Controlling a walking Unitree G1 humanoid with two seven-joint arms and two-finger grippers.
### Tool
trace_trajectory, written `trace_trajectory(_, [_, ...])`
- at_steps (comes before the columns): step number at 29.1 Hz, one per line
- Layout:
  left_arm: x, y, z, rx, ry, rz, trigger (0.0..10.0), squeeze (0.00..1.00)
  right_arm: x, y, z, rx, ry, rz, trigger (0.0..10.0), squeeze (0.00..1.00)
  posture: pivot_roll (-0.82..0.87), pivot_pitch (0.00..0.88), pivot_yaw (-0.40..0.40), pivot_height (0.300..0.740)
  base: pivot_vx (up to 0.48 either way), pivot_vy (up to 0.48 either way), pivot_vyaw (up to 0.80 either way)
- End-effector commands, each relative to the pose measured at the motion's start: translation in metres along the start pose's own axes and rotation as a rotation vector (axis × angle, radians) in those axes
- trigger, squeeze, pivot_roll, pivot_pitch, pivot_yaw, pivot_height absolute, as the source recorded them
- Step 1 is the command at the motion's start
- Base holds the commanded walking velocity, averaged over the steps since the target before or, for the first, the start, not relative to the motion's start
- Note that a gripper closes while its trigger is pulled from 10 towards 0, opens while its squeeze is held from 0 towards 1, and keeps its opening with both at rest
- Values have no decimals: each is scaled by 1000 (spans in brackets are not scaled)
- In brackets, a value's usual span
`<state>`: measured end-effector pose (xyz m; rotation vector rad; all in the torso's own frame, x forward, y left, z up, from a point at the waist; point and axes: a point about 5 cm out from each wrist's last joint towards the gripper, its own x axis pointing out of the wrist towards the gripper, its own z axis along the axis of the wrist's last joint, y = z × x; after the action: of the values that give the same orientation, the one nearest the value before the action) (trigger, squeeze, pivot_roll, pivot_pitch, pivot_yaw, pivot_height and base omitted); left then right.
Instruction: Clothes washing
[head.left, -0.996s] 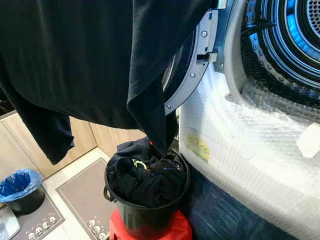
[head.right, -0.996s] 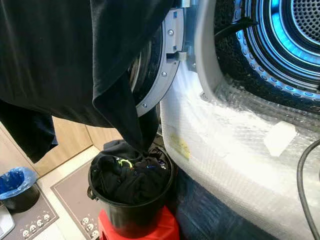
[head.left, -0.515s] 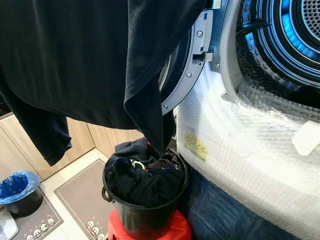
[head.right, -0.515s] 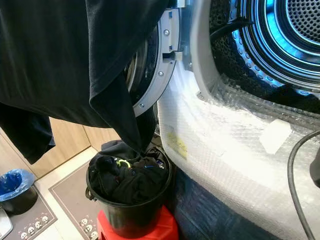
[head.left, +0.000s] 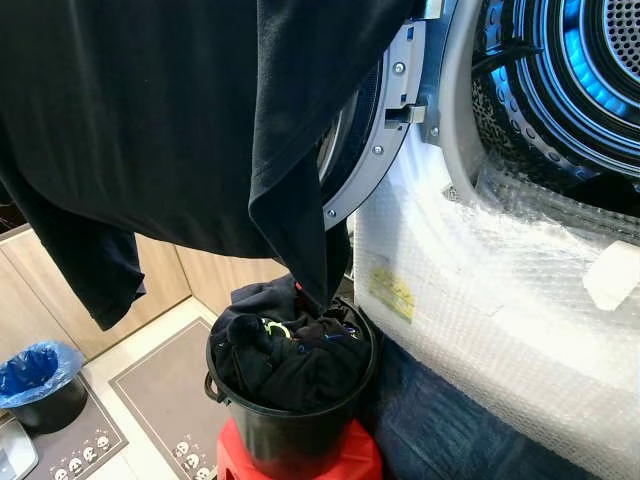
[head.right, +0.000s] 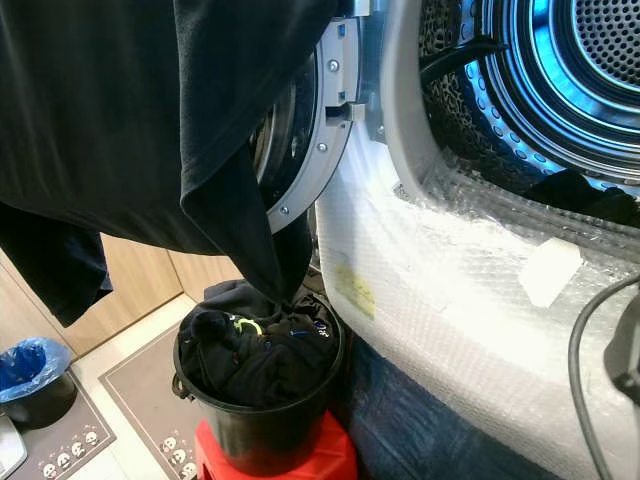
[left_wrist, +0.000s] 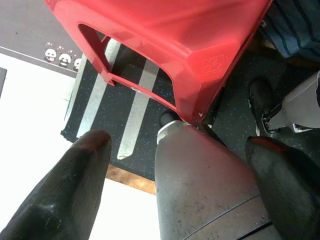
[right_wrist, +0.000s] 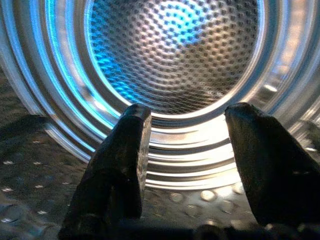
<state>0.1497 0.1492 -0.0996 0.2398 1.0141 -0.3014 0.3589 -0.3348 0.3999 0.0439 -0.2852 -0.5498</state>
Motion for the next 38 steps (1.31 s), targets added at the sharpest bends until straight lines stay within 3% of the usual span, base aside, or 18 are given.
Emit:
trace_trajectory(1, [-2,-7,-15,-14,61,-25,10000,0,-4,5,15,39,-58,49,10000,1000,-93,0,-4,740,0,0,0])
trace_trajectory(4, [-2,-6,-13,-11,61,-24,10000,0,-16,4,15,77,-131,109,10000,1000,-99,0,-2,740,0,0,0])
trace_trajectory(9, [-1,-6,-12,-1,58,-26,10000,0,-25,-4,13,170,-145,135,10000,1000,-104,0,2,740,0,0,0])
trace_trajectory(13, [-1,-5,-10,11,56,-28,10000,0,-51,-8,12,268,-212,257,10000,1000,-119,0,6,740,0,0,0])
trace_trajectory(16, [-1,-5,-9,21,55,-30,10000,0,-59,-8,13,280,-231,287,10000,1000,-123,0,9,740,0,0,0])
trace_trajectory(20, [-1,-4,-8,31,55,-30,10000,0,-76,-5,11,329,-235,416,10000,1000,-123,0,9,740,0,0,0])
trace_trajectory(21, [-1,-4,-8,33,55,-29,10000,0,-87,-2,11,357,-251,503,10000,890,-125,0,11,740,0,0,0])
trace_trajectory(22, [-1,-4,-8,33,56,-28,10000,0,-93,0,11,371,-257,547,10000,396,-125,0,12,740,0,0,0])
trace_trajectory(23, [-1,-3,-8,34,56,-28,10000,0,-100,3,11,373,-273,589,10000,0,-126,0,12,740,0,0,0])
trace_trajectory(25, [0,-3,-7,41,55,-26,10000,0,-116,11,3,391,-235,726,10000,0,-127,0,13,740,0,0,0])
trace_trajectory(27, [0,-3,-7,42,55,-26,10000,0,-121,13,0,388,-230,765,10000,0,-128,0,13,740,0,0,0])
trace_trajectory(29, [0,-2,-7,46,56,-26,10000,0,-140,19,-11,371,-200,907,10000,0,-131,0,15,740,0,0,0])
trace_trajectory(38, [0,-2,-6,53,56,-29,10000,0,-174,23,-35,285,-94,1144,10000,0,-139,0,17,740,0,0,0])
